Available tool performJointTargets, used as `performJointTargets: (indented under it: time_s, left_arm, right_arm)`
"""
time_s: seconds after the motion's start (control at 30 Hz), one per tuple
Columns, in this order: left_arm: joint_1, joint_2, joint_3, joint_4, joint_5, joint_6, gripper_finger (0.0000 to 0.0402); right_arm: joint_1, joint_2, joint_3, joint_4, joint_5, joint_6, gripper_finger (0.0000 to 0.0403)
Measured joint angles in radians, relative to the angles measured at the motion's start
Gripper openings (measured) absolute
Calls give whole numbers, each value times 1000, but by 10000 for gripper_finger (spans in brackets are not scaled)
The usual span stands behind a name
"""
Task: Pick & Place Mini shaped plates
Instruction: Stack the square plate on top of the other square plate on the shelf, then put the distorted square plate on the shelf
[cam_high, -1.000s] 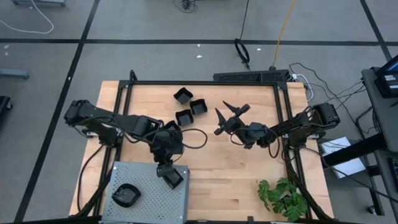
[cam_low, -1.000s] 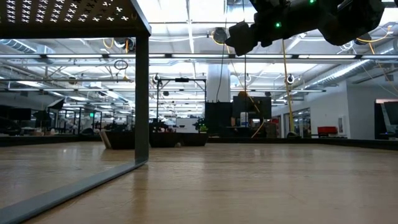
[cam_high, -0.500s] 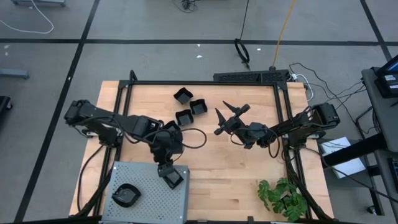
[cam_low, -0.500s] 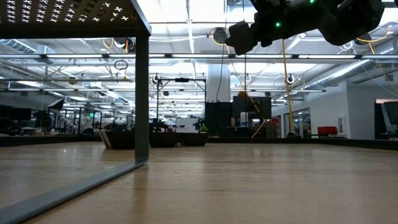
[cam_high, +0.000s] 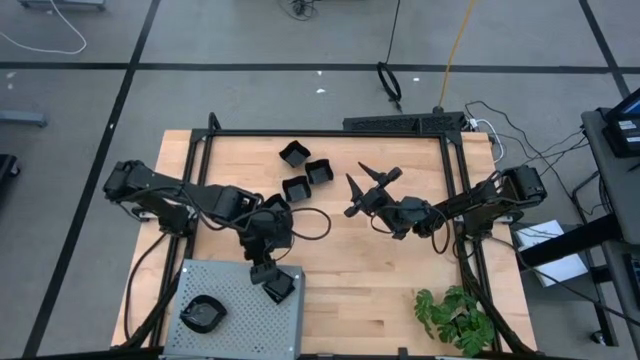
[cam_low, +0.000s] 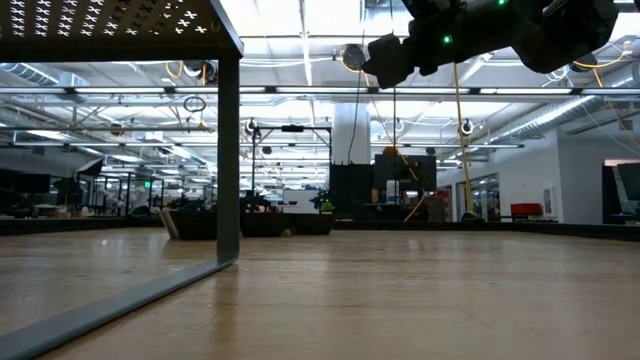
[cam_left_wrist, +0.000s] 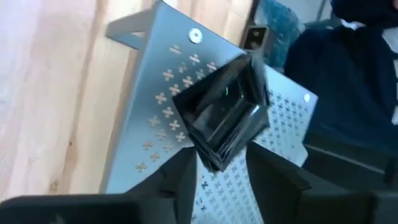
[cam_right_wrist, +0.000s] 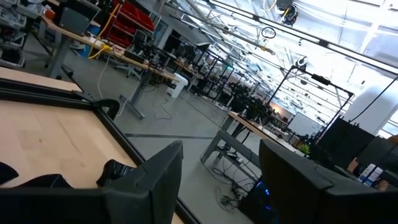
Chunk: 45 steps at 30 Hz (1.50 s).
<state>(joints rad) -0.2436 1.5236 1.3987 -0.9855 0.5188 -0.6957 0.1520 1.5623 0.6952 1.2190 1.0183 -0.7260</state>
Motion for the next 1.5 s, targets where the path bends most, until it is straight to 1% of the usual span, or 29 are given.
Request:
performJointTargets:
  time_s: [0.1, 0.17, 0.3, 0.43, 0.5, 0.57, 0.67, 0.73, 0.83, 0.9, 1.0, 1.07, 1.1, 1.23, 1.33, 1.37, 1.5]
  left_arm:
    - [0, -24, -1, 3, 29, 20, 170]
    - [1, -45, 0, 16, 30, 13, 183]
    - [3, -97, 0, 45, 11, 14, 203]
    - [3, -169, 0, 91, -39, 30, 214]
    - [3, -207, 0, 122, -104, 60, 218]
    - [2, -242, 0, 170, -210, 134, 220]
    - [-24, -288, 0, 237, -425, 311, 220]
    - [-42, -312, 0, 282, -570, 403, 219]
    - [-49, -336, 0, 323, -712, 502, 221]
    - [-47, -344, -10, 358, -761, 554, 224]
    - [-32, -350, -55, 423, -765, 597, 224]
    - [-8, -353, -93, 447, -766, 597, 223]
    - [8, -355, -109, 454, -770, 588, 221]
    - [66, -372, -146, 469, -775, 526, 219]
    - [84, -380, -149, 471, -750, 497, 223]
    - [86, -385, -149, 469, -735, 495, 225]
    - [86, -411, -150, 472, -683, 512, 227]
  right_arm:
    - [0, 0, 0, -1, 0, 3, 203]
    - [0, 0, 0, -1, 0, 0, 203]
    - [0, 0, 0, 3, 1, 0, 203]
    - [2, 0, 0, -4, -12, 24, 203]
    - [11, 0, 0, -54, -92, 78, 203]
    - [22, 0, 1, -135, -247, 183, 203]
    - [35, 0, 32, -302, -522, 353, 203]
    - [36, 0, 60, -373, -659, 406, 202]
    - [52, 0, 103, -437, -748, 423, 191]
    - [63, 0, 119, -449, -785, 422, 177]
    - [68, 1, 154, -452, -887, 459, 151]
    - [67, 25, 200, -454, -976, 486, 130]
    - [67, 44, 228, -469, -996, 487, 117]
    - [66, 118, 343, -629, -997, 481, 59]
    - [64, 183, 394, -671, -1016, 478, 13]
    - [65, 205, 400, -661, -1040, 474, 7]
    - [90, 271, 438, -607, -1134, 478, 5]
